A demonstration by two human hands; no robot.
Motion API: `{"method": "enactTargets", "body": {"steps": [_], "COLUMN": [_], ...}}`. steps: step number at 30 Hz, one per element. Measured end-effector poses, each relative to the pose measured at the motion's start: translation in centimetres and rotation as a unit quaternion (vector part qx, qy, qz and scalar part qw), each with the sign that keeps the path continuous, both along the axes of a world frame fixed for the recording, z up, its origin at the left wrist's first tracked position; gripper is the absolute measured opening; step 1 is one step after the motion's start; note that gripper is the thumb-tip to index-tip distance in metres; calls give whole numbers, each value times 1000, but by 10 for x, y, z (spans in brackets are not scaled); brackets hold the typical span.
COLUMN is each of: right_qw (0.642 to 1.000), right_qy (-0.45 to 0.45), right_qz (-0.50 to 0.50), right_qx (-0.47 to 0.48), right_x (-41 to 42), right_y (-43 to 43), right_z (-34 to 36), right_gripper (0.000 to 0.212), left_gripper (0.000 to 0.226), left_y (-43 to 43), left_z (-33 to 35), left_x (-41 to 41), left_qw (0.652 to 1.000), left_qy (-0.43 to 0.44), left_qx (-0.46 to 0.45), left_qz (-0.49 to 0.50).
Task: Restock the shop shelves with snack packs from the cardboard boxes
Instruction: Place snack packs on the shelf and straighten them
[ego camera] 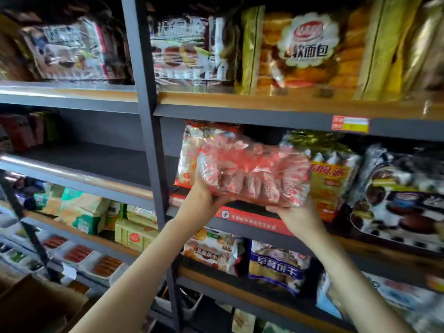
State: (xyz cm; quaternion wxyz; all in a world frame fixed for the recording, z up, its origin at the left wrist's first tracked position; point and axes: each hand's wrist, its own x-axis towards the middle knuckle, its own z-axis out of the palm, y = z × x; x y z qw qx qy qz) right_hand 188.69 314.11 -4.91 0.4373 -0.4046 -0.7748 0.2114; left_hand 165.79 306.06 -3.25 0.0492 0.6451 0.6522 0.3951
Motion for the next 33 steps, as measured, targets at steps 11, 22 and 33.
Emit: {"method": "enactTargets", "body": {"steps": [11, 22, 33], "right_qw": [997, 869, 868], "right_qy": [28, -231, -270], "right_qz": [-73, -257, -252], "right_qx": [22, 353, 332], "right_x": [54, 64, 72], "right_y": [-17, -19, 11], "right_z": [6, 11, 3], "right_gripper": [111, 97, 131], "left_gripper": [91, 93, 78], "left_y": [58, 71, 77], "left_z": [-14, -20, -31], "left_x": [54, 86, 121], "left_qw": [978, 979, 985], "left_qy": [-109, -85, 107], "left_qx": [-59, -54, 135], "left_qz": [-168, -175, 4]}}
